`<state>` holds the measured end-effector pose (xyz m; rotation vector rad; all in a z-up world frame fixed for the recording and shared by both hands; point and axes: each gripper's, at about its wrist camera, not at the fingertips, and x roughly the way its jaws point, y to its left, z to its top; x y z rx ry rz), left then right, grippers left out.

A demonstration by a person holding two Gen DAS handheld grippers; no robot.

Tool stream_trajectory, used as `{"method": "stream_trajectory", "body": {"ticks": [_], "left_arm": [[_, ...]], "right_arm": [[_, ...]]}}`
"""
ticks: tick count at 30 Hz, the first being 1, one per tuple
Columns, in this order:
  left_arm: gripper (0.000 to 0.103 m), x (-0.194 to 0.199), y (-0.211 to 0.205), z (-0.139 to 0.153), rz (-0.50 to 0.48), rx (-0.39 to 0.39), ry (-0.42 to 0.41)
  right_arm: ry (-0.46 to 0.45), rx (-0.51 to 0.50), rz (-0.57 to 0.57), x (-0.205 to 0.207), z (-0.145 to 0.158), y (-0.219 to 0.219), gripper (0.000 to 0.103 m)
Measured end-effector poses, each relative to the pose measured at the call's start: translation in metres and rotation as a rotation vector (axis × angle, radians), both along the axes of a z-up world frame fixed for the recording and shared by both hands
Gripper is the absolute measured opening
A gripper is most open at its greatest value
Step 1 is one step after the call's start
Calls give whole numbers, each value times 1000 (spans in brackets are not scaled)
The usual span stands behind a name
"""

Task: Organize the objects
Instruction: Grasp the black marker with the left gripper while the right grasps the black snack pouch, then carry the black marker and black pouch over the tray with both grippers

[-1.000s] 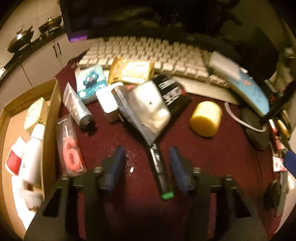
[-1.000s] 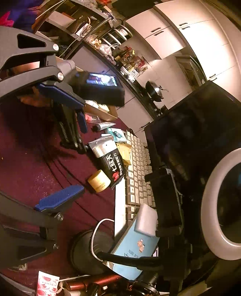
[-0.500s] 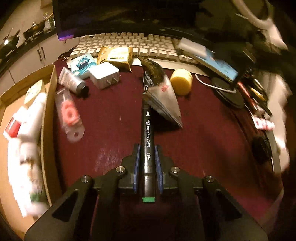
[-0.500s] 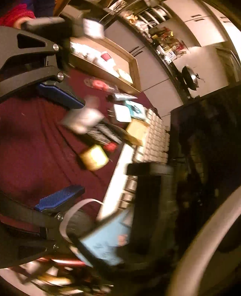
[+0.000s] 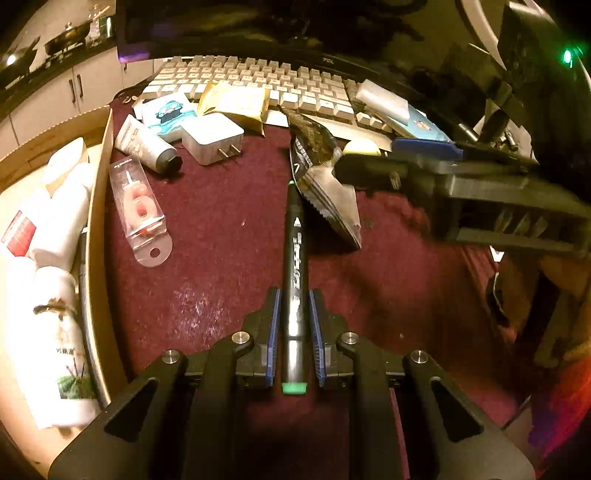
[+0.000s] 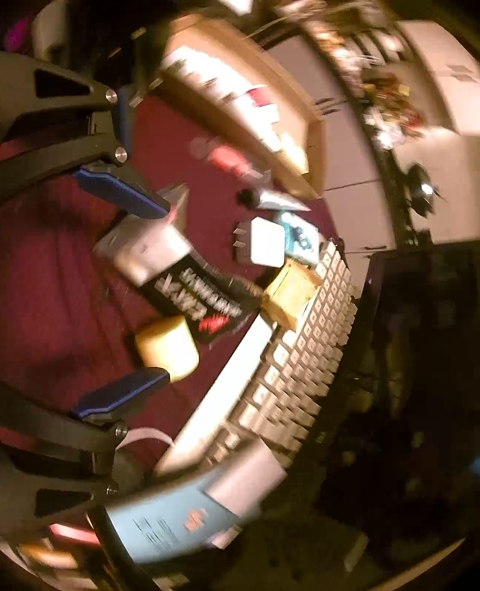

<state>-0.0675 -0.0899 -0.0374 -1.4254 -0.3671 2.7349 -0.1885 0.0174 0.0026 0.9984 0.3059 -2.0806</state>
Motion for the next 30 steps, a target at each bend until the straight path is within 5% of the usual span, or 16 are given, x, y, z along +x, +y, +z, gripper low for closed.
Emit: {"method": "stream_trajectory", "body": {"ticks": [5, 12, 16, 23, 30], "left_arm": [[15, -24, 5, 1, -6, -38, -8], [15, -22, 6, 0, -11, -40, 8], [14, -9, 4, 0, -21, -12, 7], [14, -3, 6, 2, -25, -5, -19], [15, -30, 16, 2, -34, -96, -63]], "right_arm": [[-187, -155, -105, -17, -6, -16, 76], [-161, -20, -172, -38, -35, -37, 39], [-183, -52, -140, -34, -36, -18, 28], [-166, -54, -81, 3, -26, 27, 24], [-185, -44, -76, -1, -28, 23, 25]]}}
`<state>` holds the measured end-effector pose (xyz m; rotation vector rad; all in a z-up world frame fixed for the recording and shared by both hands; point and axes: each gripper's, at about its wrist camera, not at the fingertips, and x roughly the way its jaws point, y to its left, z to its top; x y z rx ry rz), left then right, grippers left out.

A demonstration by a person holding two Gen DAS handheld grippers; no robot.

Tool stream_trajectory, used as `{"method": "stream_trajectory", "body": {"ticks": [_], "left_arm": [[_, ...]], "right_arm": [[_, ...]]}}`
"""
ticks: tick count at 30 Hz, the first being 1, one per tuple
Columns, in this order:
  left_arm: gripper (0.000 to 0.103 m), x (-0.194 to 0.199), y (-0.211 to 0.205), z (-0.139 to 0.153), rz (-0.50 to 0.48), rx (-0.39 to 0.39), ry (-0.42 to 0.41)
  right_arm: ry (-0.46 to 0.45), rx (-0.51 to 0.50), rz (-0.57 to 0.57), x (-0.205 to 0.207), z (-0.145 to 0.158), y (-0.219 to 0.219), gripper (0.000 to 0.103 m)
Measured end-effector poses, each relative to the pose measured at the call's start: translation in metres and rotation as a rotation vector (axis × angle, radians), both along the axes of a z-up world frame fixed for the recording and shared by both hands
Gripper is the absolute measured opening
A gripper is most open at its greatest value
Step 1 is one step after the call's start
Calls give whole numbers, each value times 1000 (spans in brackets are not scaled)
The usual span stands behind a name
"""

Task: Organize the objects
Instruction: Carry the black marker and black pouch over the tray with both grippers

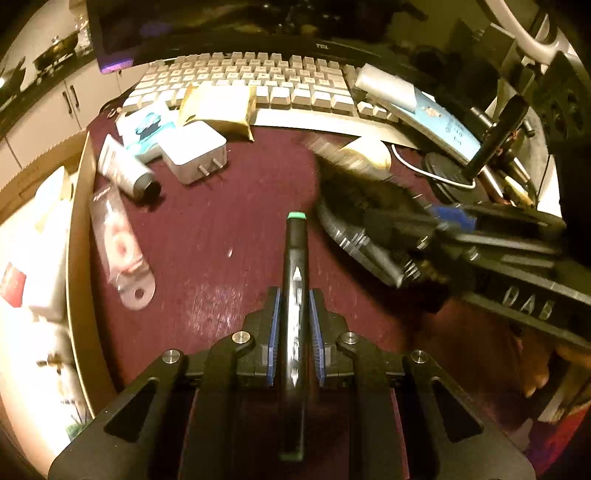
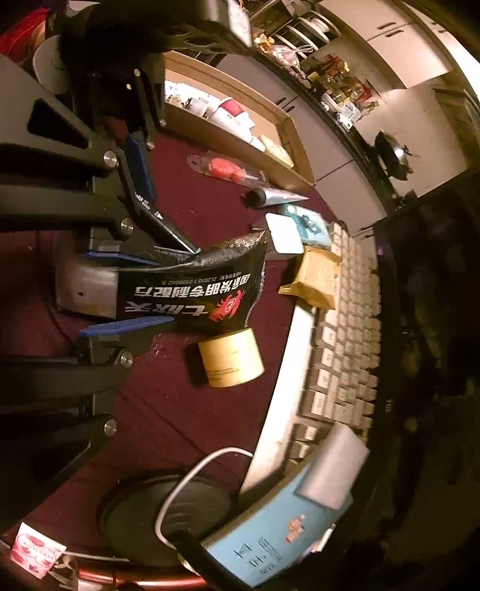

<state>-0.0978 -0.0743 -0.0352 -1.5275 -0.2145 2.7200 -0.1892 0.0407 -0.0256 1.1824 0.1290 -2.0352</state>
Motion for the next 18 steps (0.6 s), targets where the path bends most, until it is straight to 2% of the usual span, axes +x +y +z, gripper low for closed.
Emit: {"method": "stream_trajectory", "body": {"ticks": [2, 5, 10, 18], "left_arm": [[15, 1, 3, -1, -21, -31, 14], [15, 7, 3, -2, -31, -42, 37], [14, 18, -13, -4, 0, 52, 78], [14, 36, -16, 8, 1, 66, 139]], "right_arm": [[-30, -17, 15, -3, -6, -3, 26], [-7, -18, 25, -1, -7, -6, 25], [81, -73, 32, 16, 8, 3, 19], [166, -157, 58, 35, 44, 10, 18]]}}
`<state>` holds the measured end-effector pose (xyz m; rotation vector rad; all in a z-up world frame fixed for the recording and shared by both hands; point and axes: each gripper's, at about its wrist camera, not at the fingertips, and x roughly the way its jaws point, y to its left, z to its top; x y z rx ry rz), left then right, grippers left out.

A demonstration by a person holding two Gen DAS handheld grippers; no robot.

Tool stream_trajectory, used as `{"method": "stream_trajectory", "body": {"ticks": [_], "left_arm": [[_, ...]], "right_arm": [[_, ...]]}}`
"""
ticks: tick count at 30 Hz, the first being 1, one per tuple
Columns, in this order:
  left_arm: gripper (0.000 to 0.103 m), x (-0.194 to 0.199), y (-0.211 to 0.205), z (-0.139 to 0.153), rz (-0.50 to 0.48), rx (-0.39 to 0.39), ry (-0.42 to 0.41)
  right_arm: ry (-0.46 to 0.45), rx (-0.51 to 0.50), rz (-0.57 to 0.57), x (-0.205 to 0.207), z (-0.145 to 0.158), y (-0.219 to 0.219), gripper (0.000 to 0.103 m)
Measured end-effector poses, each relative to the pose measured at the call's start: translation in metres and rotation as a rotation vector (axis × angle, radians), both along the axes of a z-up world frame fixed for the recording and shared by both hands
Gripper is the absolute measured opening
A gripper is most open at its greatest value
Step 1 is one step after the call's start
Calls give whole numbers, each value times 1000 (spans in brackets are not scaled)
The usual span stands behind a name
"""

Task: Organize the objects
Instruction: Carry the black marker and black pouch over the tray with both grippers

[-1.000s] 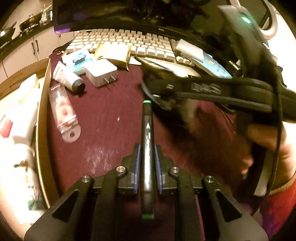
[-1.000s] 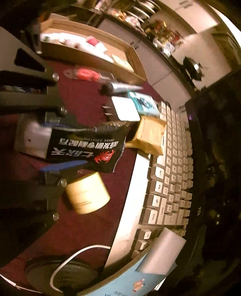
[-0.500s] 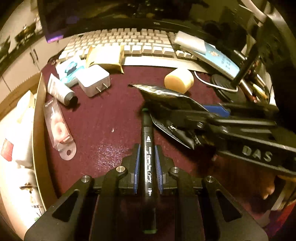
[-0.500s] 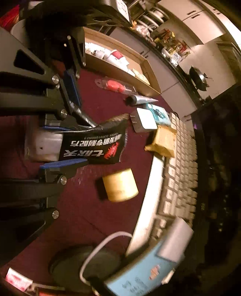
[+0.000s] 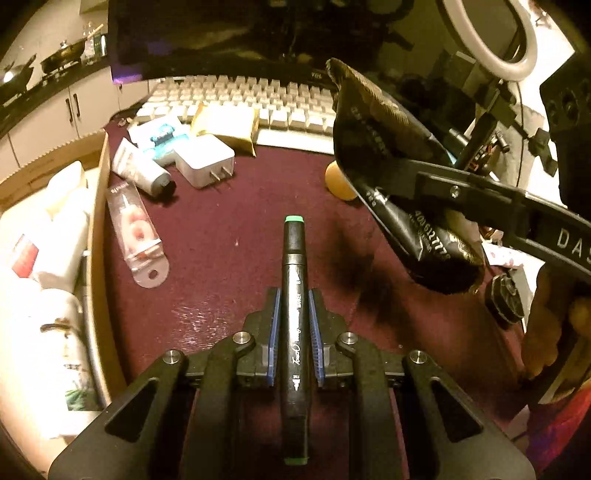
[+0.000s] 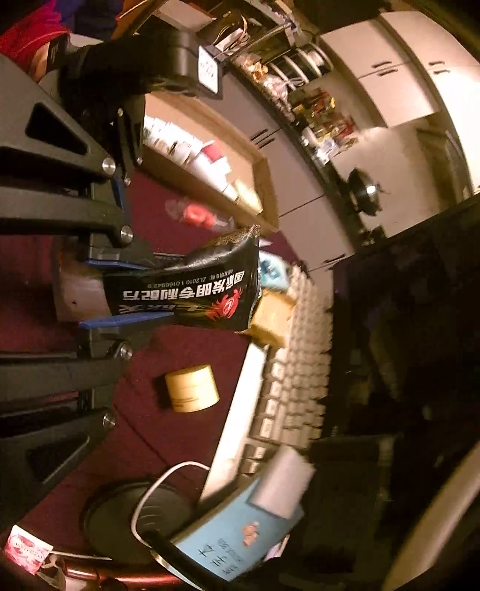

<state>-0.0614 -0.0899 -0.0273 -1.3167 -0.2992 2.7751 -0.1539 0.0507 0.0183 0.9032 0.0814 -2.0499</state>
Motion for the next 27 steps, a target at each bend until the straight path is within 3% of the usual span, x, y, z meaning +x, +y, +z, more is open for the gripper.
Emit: {"method": "stream_trajectory", "body": {"ticks": [8, 15, 27], "left_arm": [[14, 10, -13, 16, 36, 3, 46], [14, 9, -6, 12, 60, -45, 58], [14, 20, 0, 36, 99, -130, 129]], "right_arm": [[0, -17, 35, 12, 3, -6, 18], [-7, -34, 32, 14, 2, -4, 18], [13, -66, 23, 22, 14, 3, 18]]}}
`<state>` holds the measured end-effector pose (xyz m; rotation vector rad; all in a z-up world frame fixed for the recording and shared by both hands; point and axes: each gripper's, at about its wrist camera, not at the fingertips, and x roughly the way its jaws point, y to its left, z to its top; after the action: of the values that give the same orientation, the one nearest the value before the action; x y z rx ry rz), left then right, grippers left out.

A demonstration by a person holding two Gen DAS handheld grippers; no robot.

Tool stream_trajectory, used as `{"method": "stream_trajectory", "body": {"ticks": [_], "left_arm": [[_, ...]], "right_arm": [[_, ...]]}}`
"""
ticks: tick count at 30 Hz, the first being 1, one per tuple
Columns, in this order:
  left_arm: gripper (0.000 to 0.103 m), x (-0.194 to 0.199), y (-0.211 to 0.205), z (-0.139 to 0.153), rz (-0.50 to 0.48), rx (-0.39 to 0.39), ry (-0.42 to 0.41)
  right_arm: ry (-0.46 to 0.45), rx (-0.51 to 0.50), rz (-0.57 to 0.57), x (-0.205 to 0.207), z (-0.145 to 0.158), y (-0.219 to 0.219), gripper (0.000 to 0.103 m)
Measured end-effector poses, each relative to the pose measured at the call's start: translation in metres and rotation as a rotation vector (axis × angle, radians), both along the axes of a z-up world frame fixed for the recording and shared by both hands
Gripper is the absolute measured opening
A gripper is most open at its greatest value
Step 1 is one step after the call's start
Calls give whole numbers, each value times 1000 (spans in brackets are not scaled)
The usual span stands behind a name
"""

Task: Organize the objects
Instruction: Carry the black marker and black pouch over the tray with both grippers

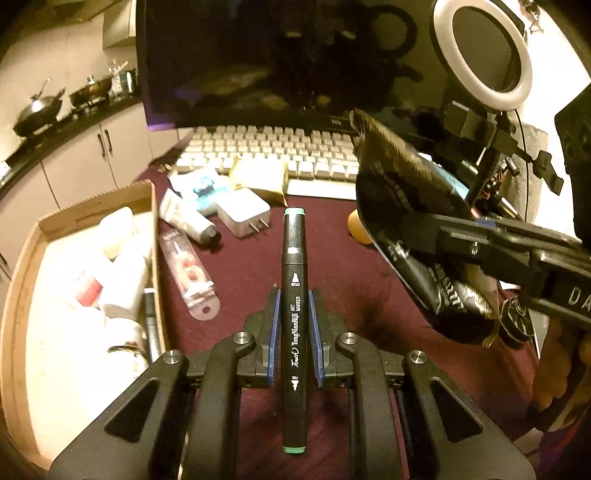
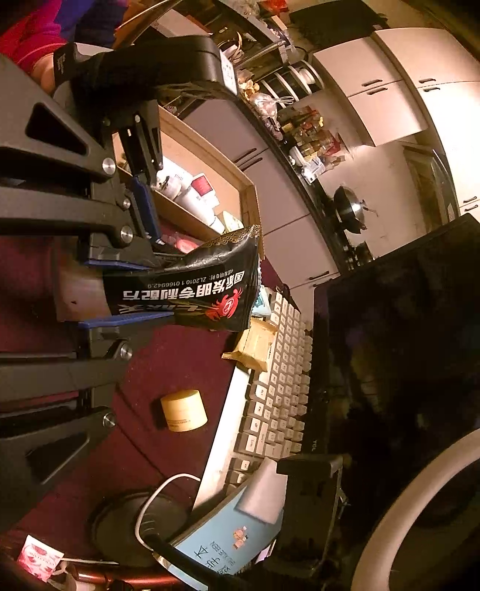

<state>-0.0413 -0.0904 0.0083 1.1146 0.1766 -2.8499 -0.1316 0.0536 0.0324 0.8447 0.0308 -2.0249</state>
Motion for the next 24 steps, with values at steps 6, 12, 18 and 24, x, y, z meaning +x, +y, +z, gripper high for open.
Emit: {"method": "stream_trajectory", "body": {"ticks": [6, 12, 18, 24], "left_arm": [[14, 14, -4, 20, 2, 1, 50], [14, 48, -31, 61, 2, 77, 128], [14, 77, -86, 87, 71, 131, 167], [14, 84, -139, 73, 201, 127, 87]], "right_arm": [[1, -5, 8, 4, 2, -1, 18], [3, -13, 17, 11, 4, -2, 18], [2, -14, 33, 19, 5, -4, 18], [-12, -6, 48, 23, 3, -9, 18]]}}
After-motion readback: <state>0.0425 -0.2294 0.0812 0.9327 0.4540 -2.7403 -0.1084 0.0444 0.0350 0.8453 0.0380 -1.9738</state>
